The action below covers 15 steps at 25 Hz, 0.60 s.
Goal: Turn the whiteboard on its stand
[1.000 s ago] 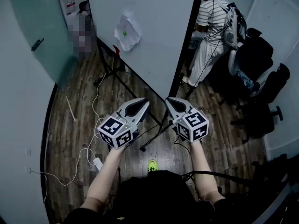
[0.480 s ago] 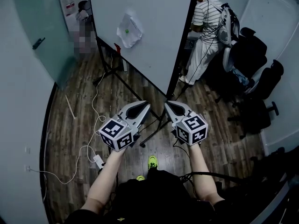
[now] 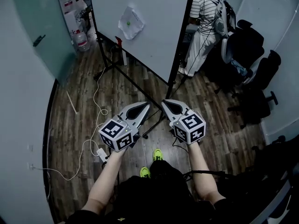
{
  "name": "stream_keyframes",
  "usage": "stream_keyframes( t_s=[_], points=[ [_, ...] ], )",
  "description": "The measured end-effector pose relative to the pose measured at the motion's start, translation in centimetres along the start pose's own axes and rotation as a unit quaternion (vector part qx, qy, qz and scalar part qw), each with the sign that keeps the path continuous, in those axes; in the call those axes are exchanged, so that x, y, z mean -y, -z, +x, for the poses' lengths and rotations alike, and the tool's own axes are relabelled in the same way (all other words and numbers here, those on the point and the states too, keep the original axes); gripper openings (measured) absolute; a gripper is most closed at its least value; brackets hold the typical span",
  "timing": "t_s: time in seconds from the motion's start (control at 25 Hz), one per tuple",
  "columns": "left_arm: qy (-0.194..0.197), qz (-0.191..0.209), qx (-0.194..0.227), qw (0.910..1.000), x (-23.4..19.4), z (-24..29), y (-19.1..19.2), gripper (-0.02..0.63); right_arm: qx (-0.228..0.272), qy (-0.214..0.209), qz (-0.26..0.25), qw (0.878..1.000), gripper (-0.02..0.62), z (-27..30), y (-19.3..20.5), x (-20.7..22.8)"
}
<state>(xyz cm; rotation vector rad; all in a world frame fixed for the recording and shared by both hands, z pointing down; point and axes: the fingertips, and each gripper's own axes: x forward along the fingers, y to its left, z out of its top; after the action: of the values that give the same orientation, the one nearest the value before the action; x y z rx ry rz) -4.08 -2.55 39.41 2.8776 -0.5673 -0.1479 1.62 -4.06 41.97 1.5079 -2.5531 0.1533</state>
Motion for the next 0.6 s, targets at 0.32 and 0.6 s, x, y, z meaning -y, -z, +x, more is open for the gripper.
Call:
stream_keyframes(
  t_s=[0.32, 0.6],
  points=[
    [0.006, -0.001, 0.005, 1.0, 1.5, -1.2, 0.2, 0.009, 0.005, 0.007, -0.005, 1.0, 0.023, -1.2, 0.1, -1.0],
    [0.009, -0.002, 0.006, 0.9999, 1.9, -1.1, 0.1, 0.009, 0.005, 0.006, 0.002, 1.0, 0.023, -1.2, 0.4, -0.9]
  ],
)
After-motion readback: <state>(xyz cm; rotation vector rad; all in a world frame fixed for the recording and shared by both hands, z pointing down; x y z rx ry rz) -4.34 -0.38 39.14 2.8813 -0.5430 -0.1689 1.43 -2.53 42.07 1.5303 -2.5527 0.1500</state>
